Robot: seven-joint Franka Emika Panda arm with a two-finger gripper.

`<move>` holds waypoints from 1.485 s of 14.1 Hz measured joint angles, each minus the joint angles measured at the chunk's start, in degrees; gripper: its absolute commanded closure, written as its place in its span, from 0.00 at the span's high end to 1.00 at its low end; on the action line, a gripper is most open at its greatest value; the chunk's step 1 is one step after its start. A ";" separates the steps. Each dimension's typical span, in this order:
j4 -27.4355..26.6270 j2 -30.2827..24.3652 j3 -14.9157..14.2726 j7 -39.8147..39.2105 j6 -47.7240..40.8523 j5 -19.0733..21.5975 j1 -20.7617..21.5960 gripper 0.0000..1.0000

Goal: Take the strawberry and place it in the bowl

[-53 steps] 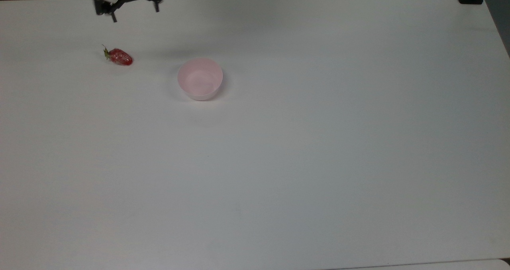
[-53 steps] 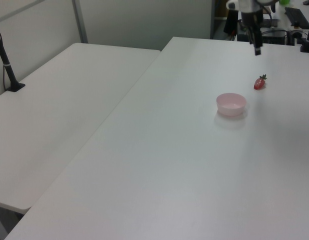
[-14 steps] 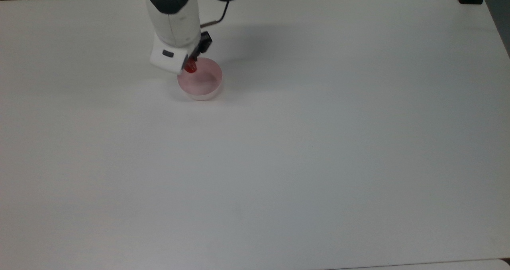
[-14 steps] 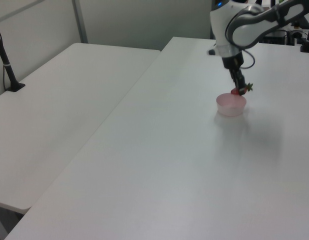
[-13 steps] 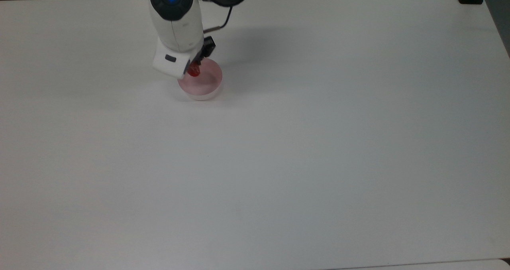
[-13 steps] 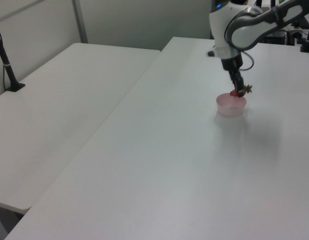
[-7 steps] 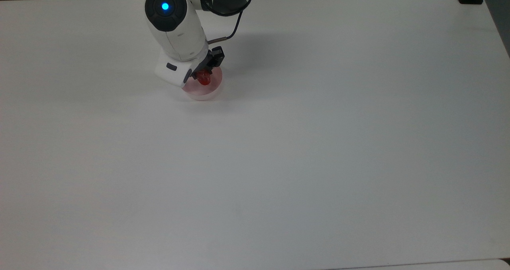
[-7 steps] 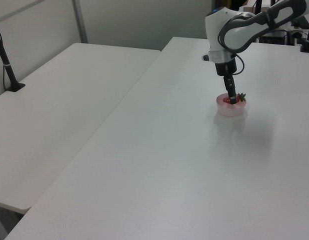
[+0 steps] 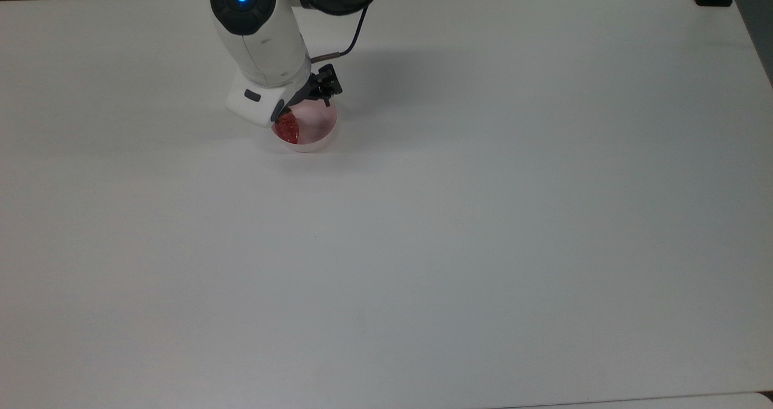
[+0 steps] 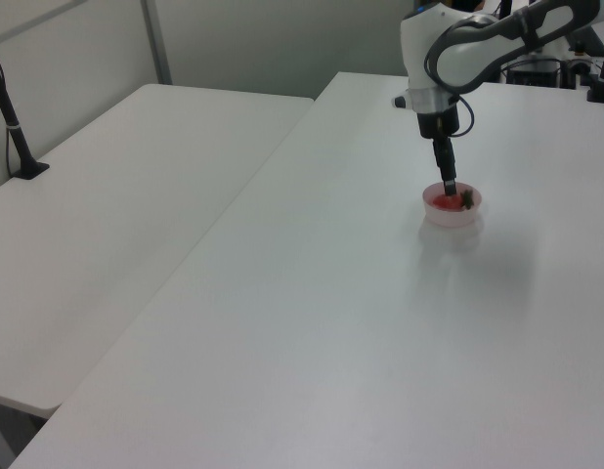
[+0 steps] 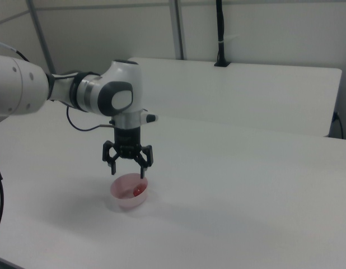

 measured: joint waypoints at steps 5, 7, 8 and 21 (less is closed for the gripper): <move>8.73 -6.22 -0.32 3.90 -15.02 0.37 -0.37 1.00; 12.81 -10.22 -0.59 6.86 -20.16 3.50 -1.68 1.00; 14.50 -12.21 -0.95 8.32 -22.00 4.73 -2.24 1.00; 16.64 -16.84 -8.96 20.06 -14.94 3.15 4.46 1.00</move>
